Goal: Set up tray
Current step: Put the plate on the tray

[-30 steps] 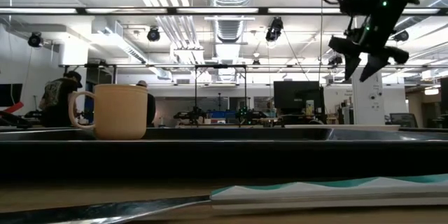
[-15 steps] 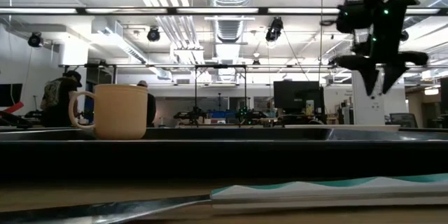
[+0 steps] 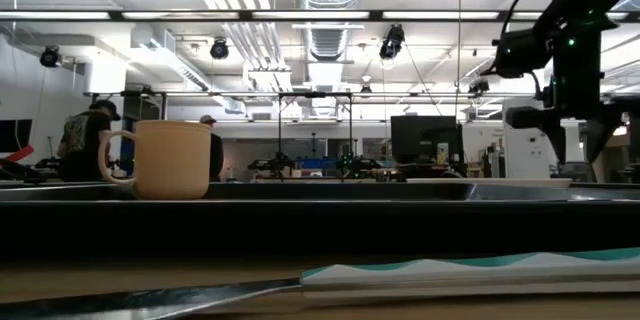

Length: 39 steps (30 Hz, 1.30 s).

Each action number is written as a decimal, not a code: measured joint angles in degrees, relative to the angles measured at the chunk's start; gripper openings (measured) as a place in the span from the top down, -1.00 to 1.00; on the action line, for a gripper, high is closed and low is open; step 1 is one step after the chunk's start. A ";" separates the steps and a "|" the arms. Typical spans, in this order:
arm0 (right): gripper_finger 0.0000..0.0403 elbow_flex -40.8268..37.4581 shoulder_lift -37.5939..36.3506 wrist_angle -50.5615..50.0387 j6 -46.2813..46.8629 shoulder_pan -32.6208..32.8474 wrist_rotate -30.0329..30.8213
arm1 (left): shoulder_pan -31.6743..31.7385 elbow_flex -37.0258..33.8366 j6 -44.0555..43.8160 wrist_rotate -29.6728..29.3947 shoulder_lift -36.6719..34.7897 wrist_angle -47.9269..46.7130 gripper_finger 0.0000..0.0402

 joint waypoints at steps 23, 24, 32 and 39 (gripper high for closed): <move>0.38 -9.87 0.35 14.42 0.05 0.07 -4.78 | 0.00 0.00 0.08 1.05 -0.02 0.00 1.00; 0.40 -10.14 0.35 14.80 0.04 0.07 -4.99 | 0.00 0.00 0.07 1.05 -0.02 0.00 1.00; 0.90 -9.28 -0.43 14.76 -3.29 0.07 -6.69 | 0.00 0.00 -0.07 1.06 -0.02 0.03 1.00; 0.96 -1.41 -3.39 6.04 -6.36 0.10 -3.86 | 0.00 0.00 -0.06 1.05 -0.02 0.05 1.00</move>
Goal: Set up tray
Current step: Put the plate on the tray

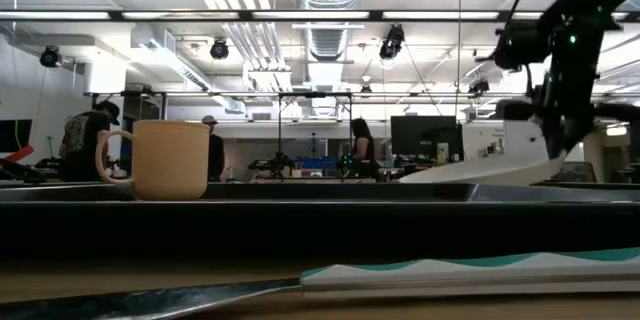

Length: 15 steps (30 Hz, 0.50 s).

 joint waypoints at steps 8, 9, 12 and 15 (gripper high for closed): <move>0.96 13.86 -1.53 -11.32 -5.25 -0.13 5.80 | 0.00 0.00 0.10 0.01 0.14 0.00 1.00; 0.96 15.97 -1.50 -13.39 -5.69 -0.10 5.75 | 0.00 0.00 0.10 0.01 0.16 0.00 1.00; 0.96 22.84 -1.59 -17.52 -7.59 -0.10 6.17 | 0.00 0.00 0.14 0.00 0.20 0.00 1.00; 0.96 29.55 -1.61 -19.98 -8.99 -0.16 6.21 | 0.00 0.00 0.14 0.00 0.20 0.02 1.00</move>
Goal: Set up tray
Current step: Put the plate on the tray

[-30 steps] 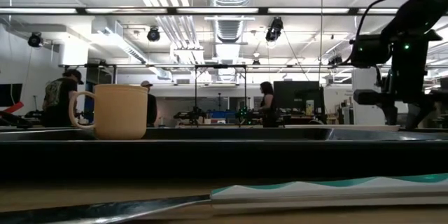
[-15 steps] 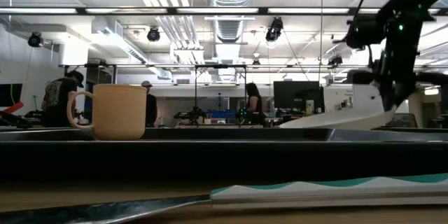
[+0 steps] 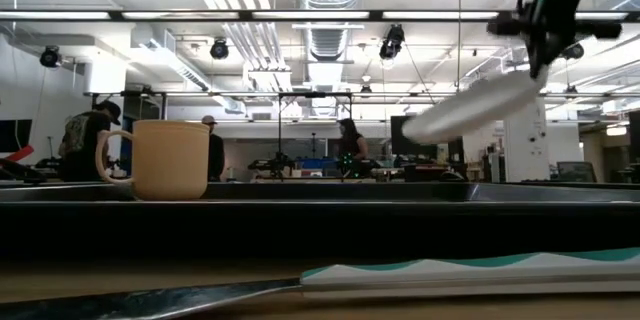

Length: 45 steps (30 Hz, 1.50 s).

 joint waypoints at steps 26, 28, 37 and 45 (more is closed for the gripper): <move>0.96 41.17 5.60 -2.07 5.26 15.85 -33.21 | 0.00 -0.48 -1.44 0.00 0.04 -0.04 1.00; 0.96 42.06 8.94 -2.46 5.65 22.18 -33.23 | 0.00 -0.48 -1.48 -0.08 0.04 -0.04 1.00; 0.96 43.12 22.27 -5.07 2.05 40.69 -31.35 | 1.78 -0.50 -2.54 -9.18 -3.97 -0.39 1.00; 0.96 38.23 31.72 6.71 -2.70 42.29 -28.77 | 5.74 -0.59 0.37 -9.81 -7.90 -1.50 1.00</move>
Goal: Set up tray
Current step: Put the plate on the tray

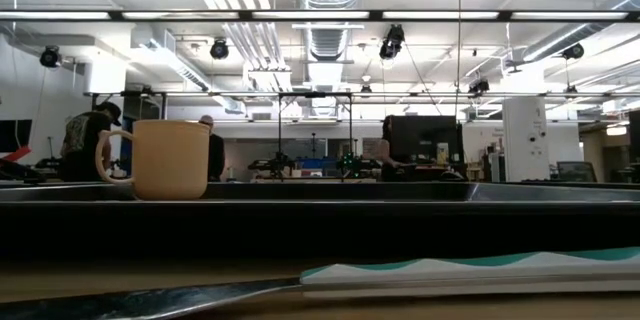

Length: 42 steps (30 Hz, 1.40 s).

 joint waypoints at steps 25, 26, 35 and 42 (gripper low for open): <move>0.96 -35.07 8.43 34.13 5.30 4.74 2.55 | 0.31 -4.37 1.39 -0.57 -7.54 -0.99 1.00; 0.96 -36.42 8.47 35.32 6.04 4.76 2.52 | 0.31 -4.37 1.58 -0.59 -7.35 -0.99 1.00; 0.96 -42.76 9.08 43.11 9.61 4.34 3.12 | 0.31 -4.37 1.62 -0.57 -6.76 -0.99 1.00; 0.96 -45.53 9.04 46.88 10.61 2.97 4.77 | 0.31 -4.35 1.60 -0.57 -6.35 -0.97 1.00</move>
